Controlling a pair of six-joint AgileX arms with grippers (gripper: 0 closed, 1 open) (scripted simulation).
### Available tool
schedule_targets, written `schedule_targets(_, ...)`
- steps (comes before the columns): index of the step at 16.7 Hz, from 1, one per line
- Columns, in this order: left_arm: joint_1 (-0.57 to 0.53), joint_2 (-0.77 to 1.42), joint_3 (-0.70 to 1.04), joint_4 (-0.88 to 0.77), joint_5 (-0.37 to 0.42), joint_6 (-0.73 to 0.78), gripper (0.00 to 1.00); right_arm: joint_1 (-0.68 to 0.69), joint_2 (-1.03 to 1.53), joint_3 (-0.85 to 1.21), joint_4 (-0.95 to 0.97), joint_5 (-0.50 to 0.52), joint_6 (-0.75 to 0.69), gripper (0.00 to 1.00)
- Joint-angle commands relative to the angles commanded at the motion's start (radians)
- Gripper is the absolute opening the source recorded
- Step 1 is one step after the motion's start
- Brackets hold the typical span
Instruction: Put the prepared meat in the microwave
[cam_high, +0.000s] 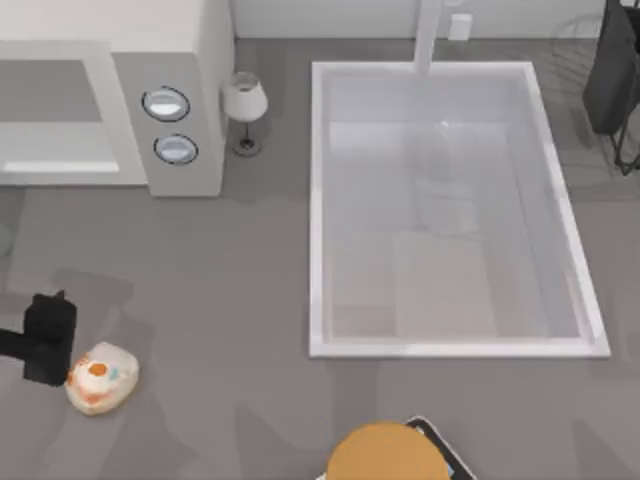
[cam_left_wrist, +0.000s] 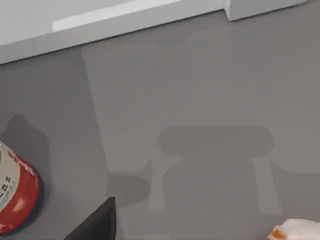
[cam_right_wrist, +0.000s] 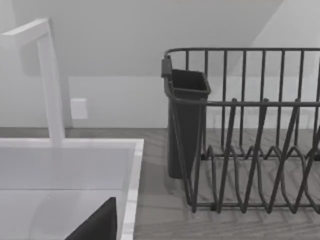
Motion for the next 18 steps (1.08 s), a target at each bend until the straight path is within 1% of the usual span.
schedule_targets(5, -0.076, 0.491, 0.263, -0.274, 0.0, 0.113, 1.0, 0.0, 0.0, 0.0, 0.0, 0.0, 0.0, 1.0)
schedule_targets(9, -0.124, 0.767, 0.442, -0.441, 0.001, 0.185, 1.0, 0.0, 0.0, 0.0, 0.0, 0.0, 0.0, 1.0)
schedule_targets(13, -0.152, 0.922, 0.552, -0.53, 0.001, 0.226, 1.0, 0.0, 0.0, 0.0, 0.0, 0.0, 0.0, 1.0)
schedule_targets(18, -0.156, 0.943, 0.568, -0.541, 0.001, 0.232, 1.0, 0.0, 0.0, 0.0, 0.0, 0.0, 0.0, 1.0)
